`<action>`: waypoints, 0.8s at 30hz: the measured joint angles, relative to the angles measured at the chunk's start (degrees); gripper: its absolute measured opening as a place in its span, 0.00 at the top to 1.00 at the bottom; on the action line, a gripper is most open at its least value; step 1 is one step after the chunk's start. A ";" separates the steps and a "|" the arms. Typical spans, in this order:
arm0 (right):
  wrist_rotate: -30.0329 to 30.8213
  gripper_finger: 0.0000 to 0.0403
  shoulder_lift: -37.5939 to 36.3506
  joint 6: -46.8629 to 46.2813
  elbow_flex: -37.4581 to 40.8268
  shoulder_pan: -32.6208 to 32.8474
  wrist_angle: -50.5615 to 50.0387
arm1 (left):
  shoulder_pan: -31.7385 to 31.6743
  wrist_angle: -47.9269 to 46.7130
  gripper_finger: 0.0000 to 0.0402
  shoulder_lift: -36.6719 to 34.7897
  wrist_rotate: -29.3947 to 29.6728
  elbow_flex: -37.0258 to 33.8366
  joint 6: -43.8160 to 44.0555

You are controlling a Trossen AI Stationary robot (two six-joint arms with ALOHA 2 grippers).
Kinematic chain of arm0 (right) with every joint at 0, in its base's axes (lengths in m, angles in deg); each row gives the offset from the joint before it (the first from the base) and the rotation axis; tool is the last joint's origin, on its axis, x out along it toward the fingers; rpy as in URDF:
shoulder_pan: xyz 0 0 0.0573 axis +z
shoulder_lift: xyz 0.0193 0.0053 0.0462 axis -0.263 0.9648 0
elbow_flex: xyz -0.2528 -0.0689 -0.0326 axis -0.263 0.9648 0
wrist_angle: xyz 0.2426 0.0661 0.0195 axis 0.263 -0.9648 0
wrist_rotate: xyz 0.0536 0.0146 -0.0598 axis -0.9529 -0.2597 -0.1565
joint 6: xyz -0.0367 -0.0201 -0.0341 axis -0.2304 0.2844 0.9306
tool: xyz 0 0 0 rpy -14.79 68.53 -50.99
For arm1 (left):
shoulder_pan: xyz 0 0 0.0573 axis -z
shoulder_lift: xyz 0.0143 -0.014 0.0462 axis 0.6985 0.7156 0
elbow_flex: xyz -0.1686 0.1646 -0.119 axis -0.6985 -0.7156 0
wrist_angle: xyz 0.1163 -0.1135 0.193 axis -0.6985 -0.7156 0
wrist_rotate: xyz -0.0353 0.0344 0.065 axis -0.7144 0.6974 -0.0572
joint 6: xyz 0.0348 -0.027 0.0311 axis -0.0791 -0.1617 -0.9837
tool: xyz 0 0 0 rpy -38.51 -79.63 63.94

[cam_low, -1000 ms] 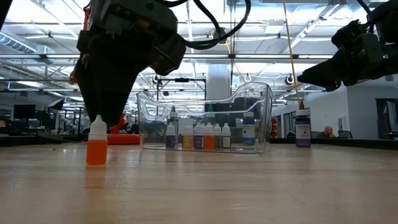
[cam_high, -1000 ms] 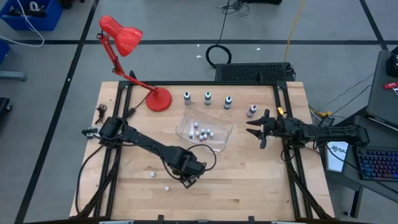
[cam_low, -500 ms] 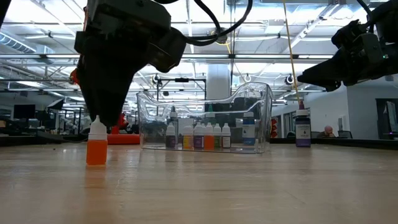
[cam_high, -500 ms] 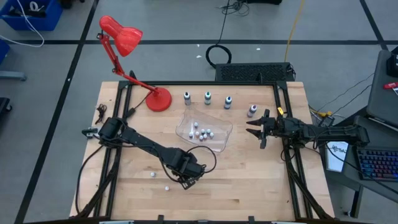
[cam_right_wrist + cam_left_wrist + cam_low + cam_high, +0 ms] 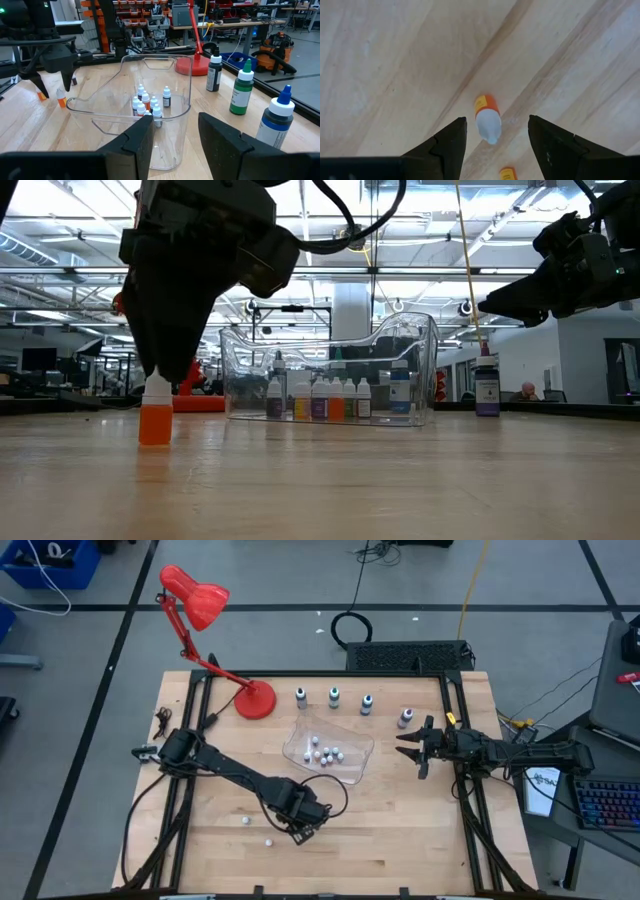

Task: Pick & Place food coloring
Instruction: Put the small orange food coloring bottle in the transparent bin

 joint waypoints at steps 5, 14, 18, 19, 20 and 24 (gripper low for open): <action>0.00 0.64 -0.01 0.00 0.00 0.00 0.00 | 0.00 -0.10 0.47 0.49 -0.94 0.00 -0.06; 0.00 0.64 0.01 0.00 0.00 0.00 -0.07 | 0.09 -0.51 0.47 1.51 -1.53 -0.22 -1.98; 0.00 0.64 0.01 0.00 0.00 0.00 -0.13 | 0.11 -0.47 0.47 1.51 -1.04 -0.22 -2.68; 0.00 0.64 -0.01 0.00 0.00 0.00 -0.13 | 0.11 -0.47 0.47 1.51 -0.63 -0.22 -2.91; 0.00 0.64 0.01 0.00 0.00 0.00 -0.13 | 0.11 -0.49 0.47 1.51 -0.18 -0.22 -3.09; 0.00 0.64 0.01 0.00 0.00 0.00 -0.13 | 0.11 -0.49 0.47 1.51 0.13 -0.22 -3.03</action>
